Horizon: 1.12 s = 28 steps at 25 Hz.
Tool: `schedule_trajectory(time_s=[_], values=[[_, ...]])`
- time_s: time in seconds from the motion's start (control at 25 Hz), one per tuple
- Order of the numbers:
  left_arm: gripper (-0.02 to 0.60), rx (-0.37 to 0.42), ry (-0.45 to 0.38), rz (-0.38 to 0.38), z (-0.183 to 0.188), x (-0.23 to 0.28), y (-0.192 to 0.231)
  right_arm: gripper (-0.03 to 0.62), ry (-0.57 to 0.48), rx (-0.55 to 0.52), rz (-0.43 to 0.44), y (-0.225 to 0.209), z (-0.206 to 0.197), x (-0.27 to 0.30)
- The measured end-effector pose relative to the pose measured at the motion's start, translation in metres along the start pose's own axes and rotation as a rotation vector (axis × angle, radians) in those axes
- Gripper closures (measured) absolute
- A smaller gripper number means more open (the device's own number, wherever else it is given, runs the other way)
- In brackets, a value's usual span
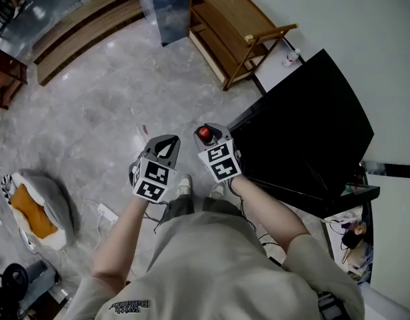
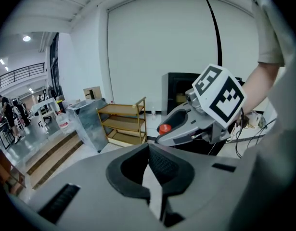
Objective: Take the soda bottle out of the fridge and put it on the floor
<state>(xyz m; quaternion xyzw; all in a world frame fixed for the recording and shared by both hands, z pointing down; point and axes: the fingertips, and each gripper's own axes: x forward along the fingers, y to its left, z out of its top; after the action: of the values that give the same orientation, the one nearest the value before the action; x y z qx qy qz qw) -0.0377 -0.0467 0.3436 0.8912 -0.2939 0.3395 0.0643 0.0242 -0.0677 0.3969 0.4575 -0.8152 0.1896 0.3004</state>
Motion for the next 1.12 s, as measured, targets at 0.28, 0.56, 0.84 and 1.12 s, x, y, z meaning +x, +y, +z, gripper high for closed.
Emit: schedule_trajectory(time_s=[0.28, 0.56, 0.84, 1.12], values=[[0.575, -0.071, 0.093, -0.04, -0.051, 0.037, 0.011, 0.465, 0.121, 0.006, 0.043, 0.007, -0.044, 0.051], [0.575, -0.147, 0.193, -0.081, -0.114, 0.077, 0.015, 0.465, 0.198, 0.071, 0.061, 0.01, -0.085, 0.103], [0.575, -0.223, 0.278, -0.116, -0.192, 0.124, 0.006, 0.465, 0.268, 0.109, 0.05, 0.001, -0.141, 0.153], [0.575, -0.312, 0.307, -0.122, -0.261, 0.168, 0.004, 0.465, 0.316, 0.1, 0.037, 0.007, -0.205, 0.21]])
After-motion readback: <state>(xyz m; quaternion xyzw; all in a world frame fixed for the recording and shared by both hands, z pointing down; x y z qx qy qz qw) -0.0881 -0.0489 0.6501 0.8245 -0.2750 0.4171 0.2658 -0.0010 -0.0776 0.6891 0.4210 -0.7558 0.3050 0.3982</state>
